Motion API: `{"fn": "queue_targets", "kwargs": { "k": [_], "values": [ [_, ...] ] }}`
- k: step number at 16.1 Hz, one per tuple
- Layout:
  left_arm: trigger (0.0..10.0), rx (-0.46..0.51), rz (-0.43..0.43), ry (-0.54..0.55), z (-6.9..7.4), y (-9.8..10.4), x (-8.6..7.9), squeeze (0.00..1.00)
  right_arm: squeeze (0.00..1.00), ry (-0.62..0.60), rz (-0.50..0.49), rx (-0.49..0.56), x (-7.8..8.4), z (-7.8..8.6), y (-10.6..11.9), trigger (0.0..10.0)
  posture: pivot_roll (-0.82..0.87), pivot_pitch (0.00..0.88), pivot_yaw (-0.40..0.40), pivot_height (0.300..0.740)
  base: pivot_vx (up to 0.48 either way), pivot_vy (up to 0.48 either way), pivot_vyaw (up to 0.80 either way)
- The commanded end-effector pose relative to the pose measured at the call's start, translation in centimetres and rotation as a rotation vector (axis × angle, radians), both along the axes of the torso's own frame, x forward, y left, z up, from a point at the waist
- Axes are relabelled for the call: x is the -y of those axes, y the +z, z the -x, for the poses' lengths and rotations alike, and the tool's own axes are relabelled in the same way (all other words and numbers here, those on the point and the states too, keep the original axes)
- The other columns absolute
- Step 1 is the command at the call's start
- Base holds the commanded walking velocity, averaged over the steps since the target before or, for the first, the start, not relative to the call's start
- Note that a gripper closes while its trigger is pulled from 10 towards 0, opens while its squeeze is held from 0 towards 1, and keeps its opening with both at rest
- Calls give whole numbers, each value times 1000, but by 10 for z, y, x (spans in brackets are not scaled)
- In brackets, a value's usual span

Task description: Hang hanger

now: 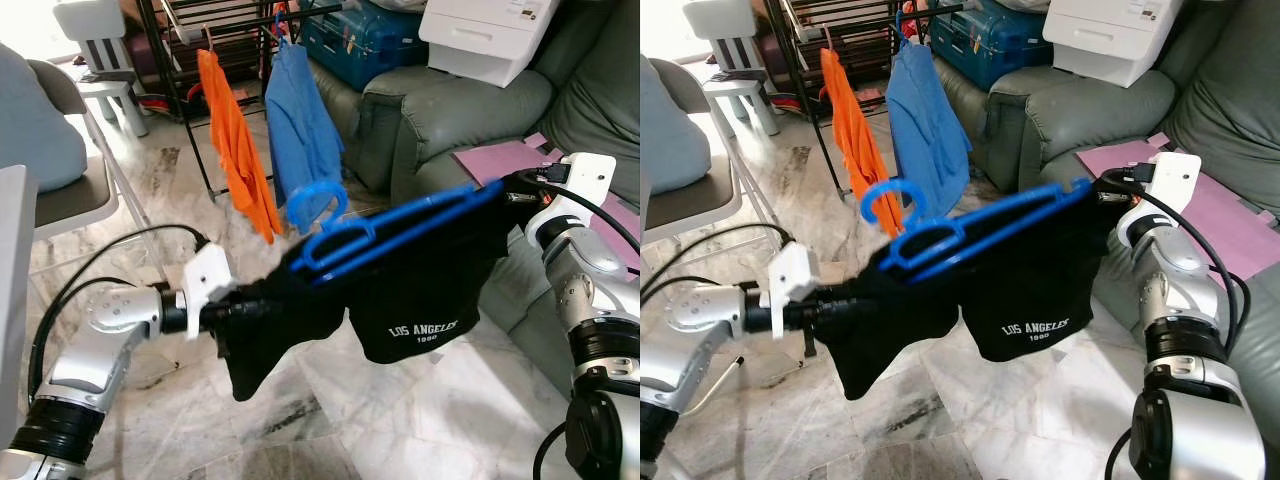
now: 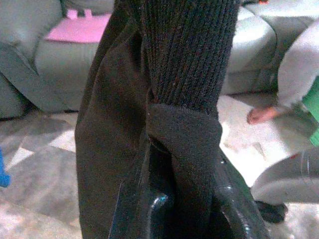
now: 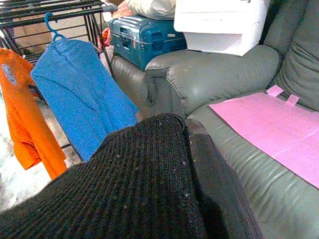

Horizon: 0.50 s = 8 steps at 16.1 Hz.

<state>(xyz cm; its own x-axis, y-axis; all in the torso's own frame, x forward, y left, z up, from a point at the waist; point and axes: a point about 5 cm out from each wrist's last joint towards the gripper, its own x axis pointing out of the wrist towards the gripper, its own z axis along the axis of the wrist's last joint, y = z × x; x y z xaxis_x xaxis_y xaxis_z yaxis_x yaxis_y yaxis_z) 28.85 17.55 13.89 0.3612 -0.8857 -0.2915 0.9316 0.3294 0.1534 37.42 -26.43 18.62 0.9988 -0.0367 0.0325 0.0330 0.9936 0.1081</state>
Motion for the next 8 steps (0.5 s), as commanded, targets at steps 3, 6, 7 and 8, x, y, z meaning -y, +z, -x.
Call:
{"fn": "queue_targets", "kwargs": {
  "k": [3,6,7,8],
  "values": [
    [0,-45,-97,26,0,-20,-14,0,0,-27,0,73,5,-2,18,0,-115,61,3,740,0,0,0],
    [0,-12,-180,90,-9,-30,-14,0,0,-18,14,77,3,-1,18,0,-122,61,3,740,0,0,0],
    [0,33,-211,161,-17,-32,-16,0,0,-15,19,77,3,-1,19,0,-123,61,3,740,0,0,0],
    [0,37,-201,172,-19,-32,-15,0,0,-14,18,78,2,-1,18,0,-123,61,3,740,0,0,0]
  ]
}}
